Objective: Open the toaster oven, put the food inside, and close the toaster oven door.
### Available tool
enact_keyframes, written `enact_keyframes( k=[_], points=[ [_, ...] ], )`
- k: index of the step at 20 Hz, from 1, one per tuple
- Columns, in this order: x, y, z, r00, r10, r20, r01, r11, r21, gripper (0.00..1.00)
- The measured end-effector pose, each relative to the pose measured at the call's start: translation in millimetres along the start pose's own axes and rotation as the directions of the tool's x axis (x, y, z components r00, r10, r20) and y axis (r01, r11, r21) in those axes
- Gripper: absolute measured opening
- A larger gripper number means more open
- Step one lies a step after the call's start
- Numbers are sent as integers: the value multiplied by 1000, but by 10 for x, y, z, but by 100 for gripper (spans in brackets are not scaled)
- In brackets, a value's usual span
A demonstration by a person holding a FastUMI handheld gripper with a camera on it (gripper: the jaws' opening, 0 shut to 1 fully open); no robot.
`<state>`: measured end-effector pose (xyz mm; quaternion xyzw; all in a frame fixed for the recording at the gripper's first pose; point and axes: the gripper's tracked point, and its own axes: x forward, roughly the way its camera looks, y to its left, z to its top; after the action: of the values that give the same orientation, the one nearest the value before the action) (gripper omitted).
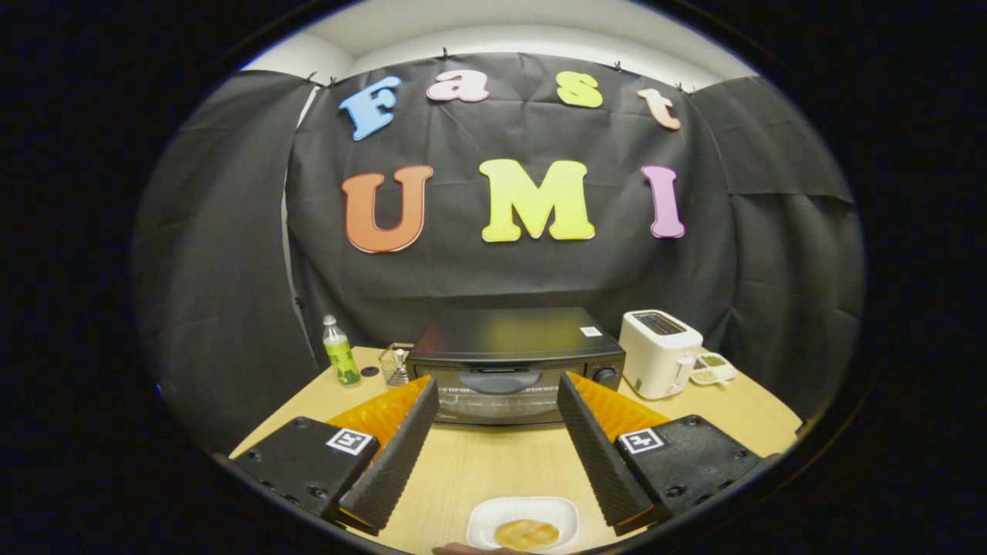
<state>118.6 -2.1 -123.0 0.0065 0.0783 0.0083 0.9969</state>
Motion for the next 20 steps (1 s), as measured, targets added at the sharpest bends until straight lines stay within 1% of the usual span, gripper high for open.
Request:
enact_keyframes(
  k=[4,7,10,14,17,20],
  points=[
    [244,-91,-183,1000,-9,-22,9,1000,-9,100],
    [471,-111,-331,998,-10,-62,10,1000,-2,100],
    [712,-101,-364,997,-19,-80,17,1000,-26,100],
    [1049,-31,-422,992,6,-126,-8,1000,-17,100],
    [1291,-47,-423,989,-6,-150,0,999,-36,100],
    [1486,-88,-379,987,-11,-161,10,1000,-9,100]
  ],
)
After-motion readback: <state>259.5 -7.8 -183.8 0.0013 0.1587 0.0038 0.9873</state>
